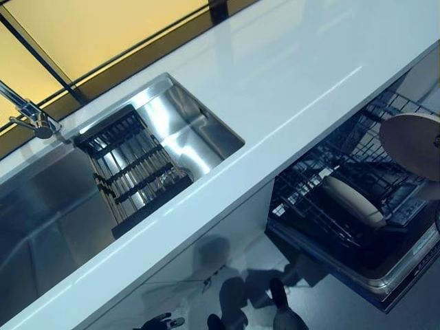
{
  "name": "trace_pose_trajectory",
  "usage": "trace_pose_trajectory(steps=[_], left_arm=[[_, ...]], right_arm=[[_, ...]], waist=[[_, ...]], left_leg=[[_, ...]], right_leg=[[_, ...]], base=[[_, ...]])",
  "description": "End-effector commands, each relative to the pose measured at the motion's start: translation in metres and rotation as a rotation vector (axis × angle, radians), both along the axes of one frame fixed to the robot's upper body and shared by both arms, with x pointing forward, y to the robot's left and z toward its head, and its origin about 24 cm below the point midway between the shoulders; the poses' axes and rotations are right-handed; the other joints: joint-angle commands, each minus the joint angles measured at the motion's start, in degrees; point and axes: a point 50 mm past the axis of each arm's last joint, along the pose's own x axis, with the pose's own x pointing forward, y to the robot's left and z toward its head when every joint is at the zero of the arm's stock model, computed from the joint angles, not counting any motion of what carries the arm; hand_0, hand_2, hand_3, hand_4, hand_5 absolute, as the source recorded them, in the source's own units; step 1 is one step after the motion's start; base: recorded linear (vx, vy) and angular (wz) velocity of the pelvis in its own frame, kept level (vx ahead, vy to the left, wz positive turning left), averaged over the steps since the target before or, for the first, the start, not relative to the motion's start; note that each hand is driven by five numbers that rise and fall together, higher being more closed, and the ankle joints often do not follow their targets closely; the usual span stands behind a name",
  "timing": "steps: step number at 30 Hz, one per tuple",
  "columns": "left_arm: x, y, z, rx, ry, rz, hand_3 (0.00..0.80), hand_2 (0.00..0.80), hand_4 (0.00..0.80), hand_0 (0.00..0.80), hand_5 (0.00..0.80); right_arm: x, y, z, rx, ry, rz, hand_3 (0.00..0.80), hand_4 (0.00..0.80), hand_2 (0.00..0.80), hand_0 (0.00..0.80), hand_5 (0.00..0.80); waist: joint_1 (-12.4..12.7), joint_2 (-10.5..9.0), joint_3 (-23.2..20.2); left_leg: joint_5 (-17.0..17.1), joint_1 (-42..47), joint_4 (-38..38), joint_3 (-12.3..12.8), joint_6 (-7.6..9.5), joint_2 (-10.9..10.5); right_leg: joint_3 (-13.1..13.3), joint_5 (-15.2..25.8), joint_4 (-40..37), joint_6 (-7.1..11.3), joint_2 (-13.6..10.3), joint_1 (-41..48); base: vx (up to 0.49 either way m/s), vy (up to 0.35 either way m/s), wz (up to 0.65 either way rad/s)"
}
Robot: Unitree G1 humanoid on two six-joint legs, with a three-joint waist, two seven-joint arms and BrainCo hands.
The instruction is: Take plates into dishwasher
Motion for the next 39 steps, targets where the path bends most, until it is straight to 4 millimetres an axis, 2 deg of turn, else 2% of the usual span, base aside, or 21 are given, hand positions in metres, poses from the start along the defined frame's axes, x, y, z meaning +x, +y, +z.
trace_pose_trajectory(steps=[1,5,19,30,32,39], left_arm=[[0.0,0.009,0.001,0.01,0.01,-0.007,0.0,0.0,0.0,0.0,0.0],[0.002,0.006,0.002,-0.009,0.001,-0.018,0.0,0.0,0.0,0.0,0.0],[0.006,0.0,0.002,-0.021,-0.013,-0.036,0.0,0.0,0.0,0.0,0.0],[0.003,-0.002,0.001,-0.022,-0.001,-0.057,0.0,0.0,0.0,0.0,0.0],[-0.001,-0.005,-0.001,-0.027,0.007,-0.065,0.0,0.0,0.0,0.0,0.0],[-0.004,-0.007,-0.002,-0.023,0.026,-0.087,0.0,0.0,0.0,0.0,0.0]], right_arm=[[-0.001,0.006,0.046,-0.1,-0.148,-0.012,0.8,0.8,0.8,0.8,0.8],[-0.002,0.01,0.049,-0.139,-0.147,-0.005,0.8,0.8,0.8,0.8,0.8],[0.0,0.015,0.046,-0.136,-0.144,0.009,0.8,0.8,0.8,0.8,0.8],[0.007,0.011,0.026,-0.027,-0.115,-0.021,0.8,0.8,0.8,0.8,0.8],[0.013,0.01,0.01,0.018,-0.08,-0.028,0.8,0.8,0.8,0.8,0.8],[0.023,0.011,-0.006,0.06,-0.018,-0.027,0.8,0.8,0.8,0.8,0.8]], waist=[[-0.24,-2.7,-1.09],[-0.65,-1.49,-0.28],[-0.63,-0.67,0.36],[0.11,-0.9,-0.49],[0.61,-0.89,-1.04],[1.71,-1.24,-2.04]], left_leg=[[-3.48,2.45,-0.06,-2.15,0.74,-1.85],[-3.04,1.83,-0.06,-2.05,0.48,-2.05],[-3.02,1.76,-0.06,-2.12,0.42,-2.15],[-3.23,2.33,-0.06,-2.31,0.57,-2.1],[-3.41,2.89,-0.06,-2.32,0.7,-2.09],[-3.54,3.59,-0.06,-2.87,0.75,-1.97]], right_leg=[[-1.36,-3.62,0.22,2.53,-0.92,0.54],[-1.54,-3.63,0.22,2.49,-1.22,-0.07],[-2.13,-3.84,0.22,2.44,-1.68,0.02],[-2.62,-3.95,0.22,2.51,-1.79,0.77],[-2.72,-4.13,0.22,2.42,-1.8,1.47],[-3.19,-4.29,0.22,2.41,-1.93,2.54]], base=[[0.0,0.0,0.0],[0.0,0.0,0.0],[0.0,0.0,0.0],[0.002,0.001,0.0],[0.049,0.019,0.03],[0.028,0.007,0.05]])
